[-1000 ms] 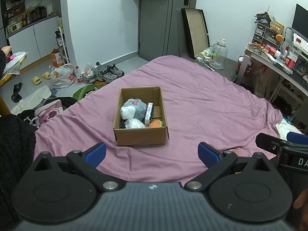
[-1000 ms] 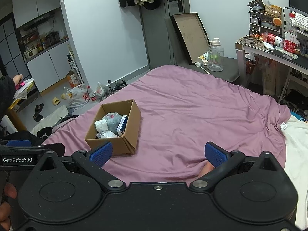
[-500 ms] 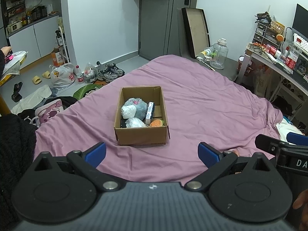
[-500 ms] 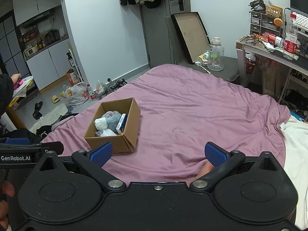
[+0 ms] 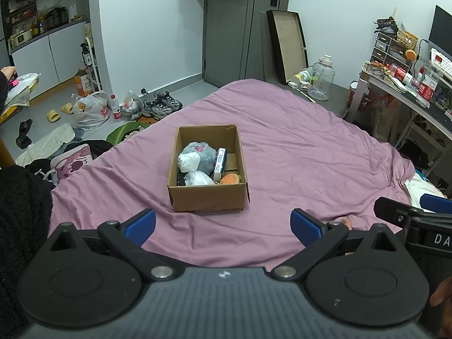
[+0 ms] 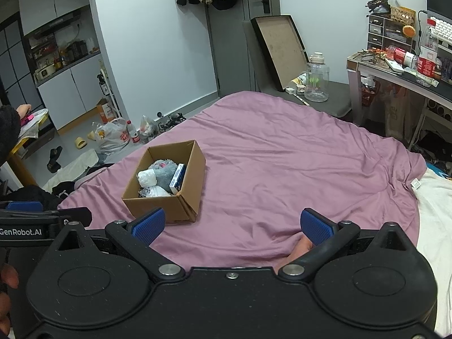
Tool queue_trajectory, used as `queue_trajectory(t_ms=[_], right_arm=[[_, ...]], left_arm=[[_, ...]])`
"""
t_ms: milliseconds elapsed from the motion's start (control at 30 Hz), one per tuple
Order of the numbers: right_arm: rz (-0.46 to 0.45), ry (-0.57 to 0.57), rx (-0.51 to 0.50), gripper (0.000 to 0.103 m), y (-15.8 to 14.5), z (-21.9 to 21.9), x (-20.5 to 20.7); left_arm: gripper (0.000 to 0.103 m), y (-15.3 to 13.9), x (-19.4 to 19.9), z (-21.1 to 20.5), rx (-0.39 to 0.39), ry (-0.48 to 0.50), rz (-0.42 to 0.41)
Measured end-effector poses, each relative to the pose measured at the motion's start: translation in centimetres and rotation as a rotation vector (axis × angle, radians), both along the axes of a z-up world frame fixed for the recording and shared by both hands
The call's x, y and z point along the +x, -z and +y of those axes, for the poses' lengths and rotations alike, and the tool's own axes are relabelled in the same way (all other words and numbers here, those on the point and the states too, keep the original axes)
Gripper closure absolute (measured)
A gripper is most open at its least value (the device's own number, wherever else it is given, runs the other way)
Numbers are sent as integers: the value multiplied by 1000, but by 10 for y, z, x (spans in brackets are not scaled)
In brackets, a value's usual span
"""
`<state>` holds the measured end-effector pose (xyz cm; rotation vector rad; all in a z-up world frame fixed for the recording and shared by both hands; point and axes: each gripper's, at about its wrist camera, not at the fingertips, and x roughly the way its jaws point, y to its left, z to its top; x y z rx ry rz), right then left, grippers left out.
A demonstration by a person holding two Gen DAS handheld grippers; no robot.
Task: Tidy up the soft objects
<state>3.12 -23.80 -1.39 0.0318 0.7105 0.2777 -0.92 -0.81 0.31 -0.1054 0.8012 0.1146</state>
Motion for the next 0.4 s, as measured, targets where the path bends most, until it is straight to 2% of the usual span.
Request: queue_trajectory(t_ms=[300,400], right_arm=[[10,15,4,0,6,4,6],[-18,27,40,0,5,4,4]], left_arm=[[2,2,1,2,9,17,-13],[2,2,2,3,11,25,-19]])
